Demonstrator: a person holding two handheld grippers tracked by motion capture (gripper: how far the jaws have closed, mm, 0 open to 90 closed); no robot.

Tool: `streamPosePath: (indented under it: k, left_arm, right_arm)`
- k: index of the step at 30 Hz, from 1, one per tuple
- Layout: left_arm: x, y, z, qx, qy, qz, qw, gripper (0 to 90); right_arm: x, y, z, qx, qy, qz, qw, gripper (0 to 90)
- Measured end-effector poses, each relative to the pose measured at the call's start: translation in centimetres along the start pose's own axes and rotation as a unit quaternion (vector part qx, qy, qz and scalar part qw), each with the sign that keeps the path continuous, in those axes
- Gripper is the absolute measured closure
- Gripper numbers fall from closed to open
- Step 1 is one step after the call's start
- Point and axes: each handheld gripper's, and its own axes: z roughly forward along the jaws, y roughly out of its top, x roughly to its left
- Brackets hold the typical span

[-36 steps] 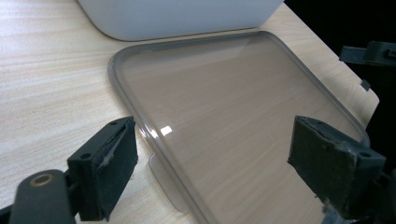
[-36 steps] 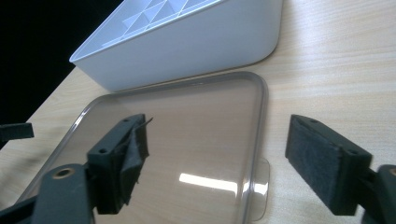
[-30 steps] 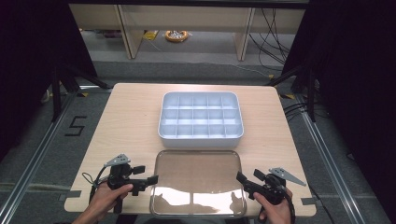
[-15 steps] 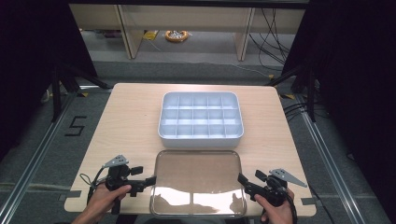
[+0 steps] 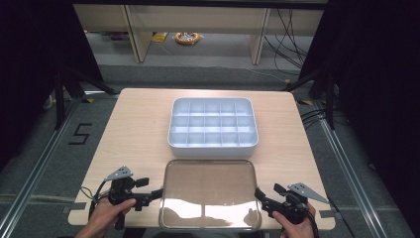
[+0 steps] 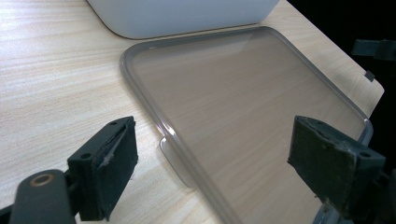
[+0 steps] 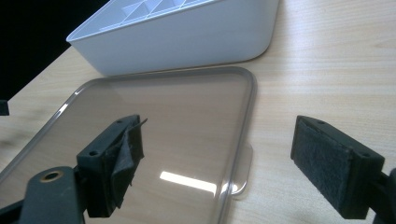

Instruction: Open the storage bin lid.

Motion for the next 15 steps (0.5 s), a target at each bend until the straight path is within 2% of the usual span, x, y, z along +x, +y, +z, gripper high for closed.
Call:
streamPosePath:
  k: [2, 3, 4, 5, 6, 7, 8, 9, 10, 11, 12, 13, 14, 15]
  left_arm:
    - [-0.1, -0.1, -0.1, 0.0, 0.0, 0.006, 1.0, 14.8]
    - [-0.2, -0.1, -0.1, 0.0, 0.002, 0.01, 0.9999, 14.8]
    - [-0.2, -0.1, -0.2, -0.001, 0.003, 0.014, 0.9999, 14.8]
    - [-0.3, -0.2, -0.3, 0.002, 0.005, 0.019, 0.9998, 14.8]
    - [-0.4, -0.2, -0.3, -0.003, 0.004, 0.02, 0.9998, 14.9]
    - [-0.4, -0.3, -0.4, 0.001, 0.009, 0.025, 0.9996, 14.8]
    - [-0.4, -0.3, -0.5, 0.002, 0.008, 0.023, 0.9997, 14.8]
    - [-0.4, -0.4, -0.5, -0.004, 0.006, 0.023, 0.9997, 14.9]
    - [-0.4, -0.3, -0.6, 0.002, 0.007, 0.027, 0.9996, 14.8]
    - [-0.4, -0.4, -0.7, 0.001, 0.009, 0.026, 0.9996, 14.8]
    - [-0.4, -0.5, -0.7, -0.001, 0.01, 0.026, 0.9996, 14.9]
    - [-0.4, -0.5, -0.8, -0.001, 0.009, 0.027, 0.9996, 14.9]
    - [-0.5, -0.5, -0.8, -0.001, 0.009, 0.025, 0.9996, 14.9]
    - [-0.5, -0.6, -0.9, -0.003, 0.009, 0.027, 0.9996, 14.9]
  right_arm:
    - [-0.3, 0.0, 0.0, -0.009, 0.004, -0.031, 0.9995, 17.6]
    - [0.0, -0.1, -0.2, 0.0, -0.002, -0.019, 0.9998, 17.6]
    - [-0.3, -0.1, -0.1, -0.008, 0.003, -0.043, 0.999, 17.6]
    - [0.5, -0.3, -0.6, 0.009, -0.012, 0.003, 0.9999, 17.6]
    - [0.7, -0.3, -0.8, 0.026, -0.007, 0.015, 0.9995, 17.6]
    - [0.8, -0.3, -0.9, 0.029, -0.008, 0.017, 0.9994, 17.6]
    - [0.0, -0.3, -0.5, 0.001, 0.002, -0.038, 0.9993, 17.6]
    - [0.4, -0.4, -0.7, 0.008, -0.009, -0.015, 0.9998, 17.6]
    - [0.1, -0.4, -0.7, 0.003, -0.001, -0.035, 0.9994, 17.6]
    - [0.2, -0.4, -0.8, 0.004, -0.003, -0.029, 0.9996, 17.6]
    - [0.5, -0.5, -1.0, 0.015, -0.01, -0.009, 0.9998, 17.6]
    - [0.3, -0.5, -1.1, 0.012, -0.005, -0.026, 0.9996, 17.7]
    - [0.4, -0.6, -1.2, 0.017, -0.014, -0.025, 0.9994, 17.7]
    - [-0.5, -0.4, -0.8, -0.009, -0.005, -0.09, 0.9959, 17.7]
